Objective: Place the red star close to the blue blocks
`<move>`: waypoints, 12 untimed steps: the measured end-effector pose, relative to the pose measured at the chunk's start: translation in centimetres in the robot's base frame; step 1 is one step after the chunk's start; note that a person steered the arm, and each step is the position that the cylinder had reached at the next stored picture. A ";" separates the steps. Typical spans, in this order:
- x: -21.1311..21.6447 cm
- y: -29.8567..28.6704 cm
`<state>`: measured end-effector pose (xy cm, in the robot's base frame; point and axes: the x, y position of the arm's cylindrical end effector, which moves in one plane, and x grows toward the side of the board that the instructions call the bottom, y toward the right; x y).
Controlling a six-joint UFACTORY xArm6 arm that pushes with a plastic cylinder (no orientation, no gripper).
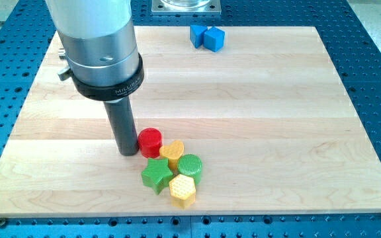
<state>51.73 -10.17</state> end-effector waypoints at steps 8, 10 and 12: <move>-11.8 -10.7; -17.0 -10.3; -19.4 -0.2</move>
<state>32.37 -10.41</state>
